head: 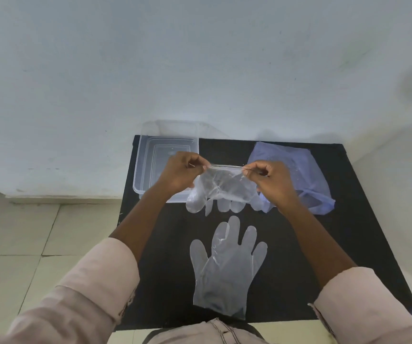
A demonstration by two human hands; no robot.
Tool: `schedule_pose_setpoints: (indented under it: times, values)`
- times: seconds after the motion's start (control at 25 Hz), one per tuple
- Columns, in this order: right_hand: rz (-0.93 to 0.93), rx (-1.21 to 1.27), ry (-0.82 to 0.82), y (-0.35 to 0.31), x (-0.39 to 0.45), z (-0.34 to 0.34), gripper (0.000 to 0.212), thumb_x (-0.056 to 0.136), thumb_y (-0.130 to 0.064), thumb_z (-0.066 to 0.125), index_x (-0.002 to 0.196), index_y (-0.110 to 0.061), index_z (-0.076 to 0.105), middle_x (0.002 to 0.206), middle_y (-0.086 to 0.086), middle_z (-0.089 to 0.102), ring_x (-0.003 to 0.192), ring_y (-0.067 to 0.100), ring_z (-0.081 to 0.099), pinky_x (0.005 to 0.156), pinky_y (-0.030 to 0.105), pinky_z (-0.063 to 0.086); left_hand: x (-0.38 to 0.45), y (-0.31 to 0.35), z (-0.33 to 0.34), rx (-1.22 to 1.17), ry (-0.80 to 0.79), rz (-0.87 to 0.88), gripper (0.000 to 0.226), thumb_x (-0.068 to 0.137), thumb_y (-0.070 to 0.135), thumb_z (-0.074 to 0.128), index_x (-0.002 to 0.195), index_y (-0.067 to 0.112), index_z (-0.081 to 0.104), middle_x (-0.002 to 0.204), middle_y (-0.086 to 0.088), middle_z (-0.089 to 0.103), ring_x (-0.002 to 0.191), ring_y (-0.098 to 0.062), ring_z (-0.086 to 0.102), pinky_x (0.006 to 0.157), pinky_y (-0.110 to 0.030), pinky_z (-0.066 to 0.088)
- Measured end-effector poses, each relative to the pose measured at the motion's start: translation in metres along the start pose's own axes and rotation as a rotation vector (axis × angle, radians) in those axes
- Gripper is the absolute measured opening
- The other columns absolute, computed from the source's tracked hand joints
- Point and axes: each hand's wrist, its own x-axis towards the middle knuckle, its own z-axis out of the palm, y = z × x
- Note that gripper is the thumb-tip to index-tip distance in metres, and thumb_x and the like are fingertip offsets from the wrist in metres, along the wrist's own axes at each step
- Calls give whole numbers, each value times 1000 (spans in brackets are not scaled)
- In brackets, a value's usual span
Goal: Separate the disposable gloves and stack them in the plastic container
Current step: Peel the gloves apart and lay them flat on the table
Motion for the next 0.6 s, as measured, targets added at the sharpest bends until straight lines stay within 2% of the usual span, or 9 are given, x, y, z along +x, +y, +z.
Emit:
schedule_pose_setpoints:
  times: [0.08, 0.16, 0.24, 0.28, 0.4, 0.48, 0.6]
  values:
    - [52, 83, 43, -9, -3, 5, 12, 89, -10, 65, 96, -9, 75, 82, 3, 71, 71, 10, 65, 57, 17, 54, 0, 1, -7, -119, -29, -22, 29, 82, -4, 66, 103, 16, 70, 99, -2, 72, 93, -24, 70, 59, -29, 61]
    - [89, 156, 78, -16, -5, 11, 11, 89, -12, 65, 95, -9, 74, 84, 9, 73, 75, 17, 68, 55, 22, 56, -1, 0, -15, -265, -124, -44, 53, 75, -10, 70, 118, 19, 61, 110, -5, 67, 96, -28, 68, 62, -33, 61]
    - [111, 193, 96, -21, -6, 13, 11, 89, -13, 66, 94, -8, 74, 83, 12, 73, 76, 20, 70, 54, 24, 55, -3, -2, -20, -324, -212, -38, 64, 71, -9, 77, 125, 20, 58, 114, -7, 65, 95, -27, 67, 63, -34, 61]
    - [121, 199, 100, -23, -6, 13, 11, 89, -13, 65, 94, -8, 74, 83, 12, 74, 76, 21, 71, 55, 25, 55, -3, -3, -19, -330, -228, -28, 58, 73, -5, 78, 123, 20, 62, 113, -8, 67, 94, -26, 68, 63, -34, 60]
    - [129, 217, 101, -28, -6, 10, 10, 89, -12, 65, 92, -8, 74, 82, 13, 73, 75, 20, 71, 57, 26, 56, -1, 3, -19, -384, -183, -43, 18, 85, 18, 73, 104, 16, 74, 102, -9, 74, 91, -22, 69, 64, -32, 60]
    - [142, 253, 87, -33, -4, 7, 9, 89, -11, 65, 90, -8, 73, 81, 12, 73, 73, 18, 70, 58, 25, 57, 5, 9, -22, -415, -170, -50, 18, 90, 23, 67, 100, 11, 74, 98, -9, 74, 86, -20, 68, 64, -29, 60]
    - [167, 288, 41, -42, 6, 2, 9, 89, -13, 64, 84, -14, 72, 81, 7, 73, 73, 15, 71, 62, 25, 57, 16, 18, -30, -407, -157, -37, 20, 93, 19, 63, 101, 3, 72, 96, -11, 74, 84, -23, 67, 73, -30, 61]
